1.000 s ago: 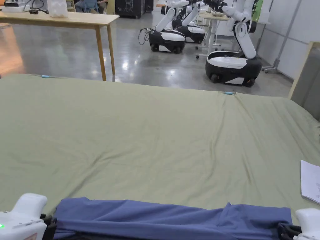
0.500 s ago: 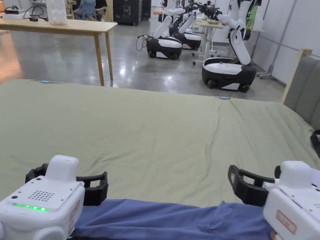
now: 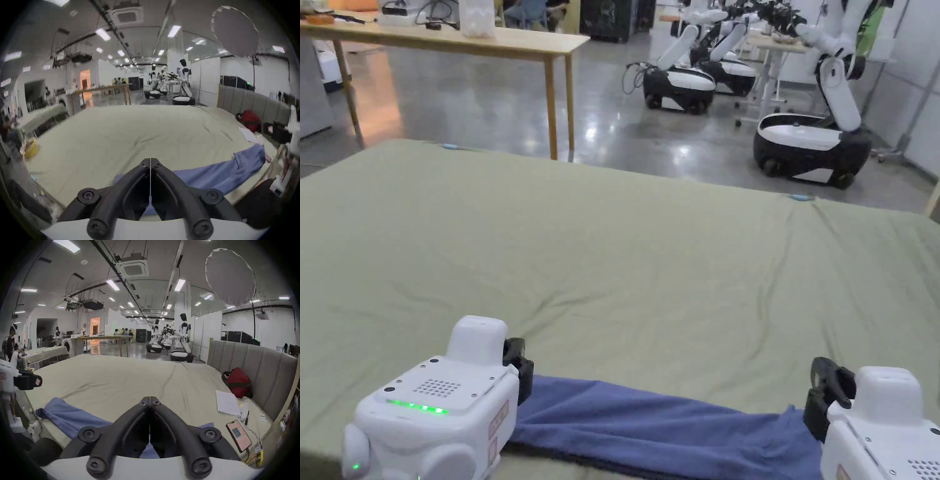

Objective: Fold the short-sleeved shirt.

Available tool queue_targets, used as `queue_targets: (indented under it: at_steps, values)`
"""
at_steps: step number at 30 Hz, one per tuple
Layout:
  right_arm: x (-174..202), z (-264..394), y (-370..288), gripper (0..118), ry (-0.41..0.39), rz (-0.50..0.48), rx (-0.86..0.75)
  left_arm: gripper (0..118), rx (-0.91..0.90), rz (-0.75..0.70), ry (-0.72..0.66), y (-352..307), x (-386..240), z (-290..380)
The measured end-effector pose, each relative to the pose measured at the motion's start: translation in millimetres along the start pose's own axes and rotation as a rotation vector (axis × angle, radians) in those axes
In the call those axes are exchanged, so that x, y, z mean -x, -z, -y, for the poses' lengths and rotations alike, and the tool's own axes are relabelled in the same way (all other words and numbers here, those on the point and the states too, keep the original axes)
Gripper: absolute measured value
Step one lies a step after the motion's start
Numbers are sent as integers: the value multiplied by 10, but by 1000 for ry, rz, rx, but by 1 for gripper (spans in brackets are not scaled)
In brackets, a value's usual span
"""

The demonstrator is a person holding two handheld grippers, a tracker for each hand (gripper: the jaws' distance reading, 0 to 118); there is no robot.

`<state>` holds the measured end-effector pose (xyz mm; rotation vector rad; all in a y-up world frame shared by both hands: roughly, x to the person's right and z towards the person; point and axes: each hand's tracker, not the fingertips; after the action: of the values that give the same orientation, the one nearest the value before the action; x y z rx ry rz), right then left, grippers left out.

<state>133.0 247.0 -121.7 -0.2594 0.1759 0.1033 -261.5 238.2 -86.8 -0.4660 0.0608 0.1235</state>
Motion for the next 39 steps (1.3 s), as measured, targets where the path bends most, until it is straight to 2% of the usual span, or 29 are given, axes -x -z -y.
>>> queue_targets:
  at_steps: [1,2,3,4,5,8,11,14,15,16,21,22,23,24,25,26,27,30,33,36,39]
  values:
    - [9,5,-26,1,2,-5,-3,0,45,41,-65,5,195,9]
    - [16,6,-54,1,6,-10,-7,11,58,57,-124,4,350,31]
    - [38,8,-67,1,9,-10,-7,32,70,74,-176,-8,492,66]
    - [66,13,-79,1,15,-10,-4,87,90,86,-228,5,653,99]
    - [91,22,-88,1,26,-14,0,117,138,104,-281,53,809,153]
    - [155,77,-51,1,50,-32,14,118,203,209,-485,104,1179,368]
    - [244,100,-43,1,56,-39,24,118,273,345,-723,331,1524,628]
    - [309,116,-34,1,65,-45,34,118,422,496,-995,763,1676,1112]
    - [324,116,-26,1,69,-49,37,118,352,608,-1007,847,1641,1173]
    - [338,114,-15,1,75,-52,40,118,266,663,-1004,689,1349,1061]
    - [439,83,14,1,84,-53,44,115,249,641,-1077,919,1038,975]
    - [448,91,31,1,83,-52,44,102,257,604,-1082,914,1007,943]
    - [464,88,35,1,80,-51,45,59,309,513,-1085,940,958,956]
    - [474,86,37,1,78,-50,47,0,390,424,-1057,1030,1045,1037]
    - [478,84,39,1,76,-49,49,1,361,391,-1044,1010,1079,1088]
    - [476,93,36,1,77,-50,52,1,287,483,-1070,935,1073,1050]
    - [474,92,37,1,80,-52,57,1,254,447,-1073,837,1086,975]
    - [457,80,32,1,71,-45,66,1,196,324,-933,726,1232,738]
    - [397,86,23,1,102,-46,65,1,140,196,-765,593,1426,431]
    - [370,95,41,1,84,-56,80,1,119,127,-471,560,1295,228]
    - [290,76,38,1,71,-55,77,1,68,115,-190,445,609,32]
